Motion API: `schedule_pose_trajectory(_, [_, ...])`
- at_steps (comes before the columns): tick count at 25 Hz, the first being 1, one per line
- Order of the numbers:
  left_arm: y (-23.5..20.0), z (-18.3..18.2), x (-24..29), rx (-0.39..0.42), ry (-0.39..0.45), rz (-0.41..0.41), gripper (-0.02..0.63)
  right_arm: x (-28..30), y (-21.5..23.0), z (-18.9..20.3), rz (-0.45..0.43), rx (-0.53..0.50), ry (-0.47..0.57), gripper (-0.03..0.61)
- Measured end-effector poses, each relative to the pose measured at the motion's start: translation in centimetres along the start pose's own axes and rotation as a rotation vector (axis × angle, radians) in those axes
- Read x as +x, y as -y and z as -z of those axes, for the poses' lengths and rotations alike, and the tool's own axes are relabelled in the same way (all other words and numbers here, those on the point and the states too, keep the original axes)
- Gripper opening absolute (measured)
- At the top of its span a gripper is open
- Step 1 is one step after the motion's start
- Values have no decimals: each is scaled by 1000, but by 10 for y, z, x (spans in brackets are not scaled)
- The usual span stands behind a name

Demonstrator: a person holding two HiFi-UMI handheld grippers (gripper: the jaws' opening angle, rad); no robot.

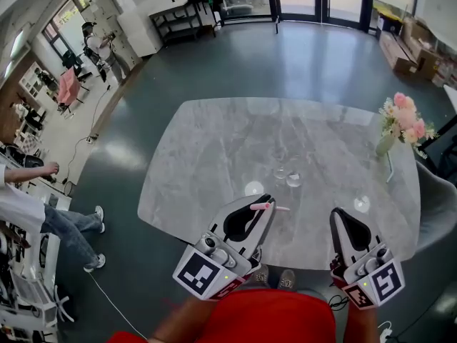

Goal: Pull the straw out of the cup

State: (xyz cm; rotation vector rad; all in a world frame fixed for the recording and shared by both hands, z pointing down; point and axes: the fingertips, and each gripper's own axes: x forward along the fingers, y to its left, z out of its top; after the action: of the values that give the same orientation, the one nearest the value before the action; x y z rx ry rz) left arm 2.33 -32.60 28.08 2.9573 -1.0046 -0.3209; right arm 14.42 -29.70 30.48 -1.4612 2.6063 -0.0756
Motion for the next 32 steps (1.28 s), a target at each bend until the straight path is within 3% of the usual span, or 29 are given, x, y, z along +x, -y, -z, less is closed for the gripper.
schedule_pose_trajectory(12, [26, -10, -6, 5, 28, 47, 48, -12, -12, -9, -6, -10, 10, 8])
schedule_pose_trajectory(18, [29, 5, -8, -19, -54, 58, 48, -9, -13, -10, -10, -2, 8, 6])
schedule_pose_trajectory(23, [26, -5, -5, -9, 1, 55, 48, -5, -16, -9, -16, 4, -6, 6])
schedule_pose_trajectory(27, [25, 4, -4, -18, -38, 60, 48, 0, -20, -6, -31, -9, -23, 6])
schedule_pose_trajectory(32, [24, -5, 2, -14, 14, 75, 48, 1, -20, -6, -34, -14, -27, 6])
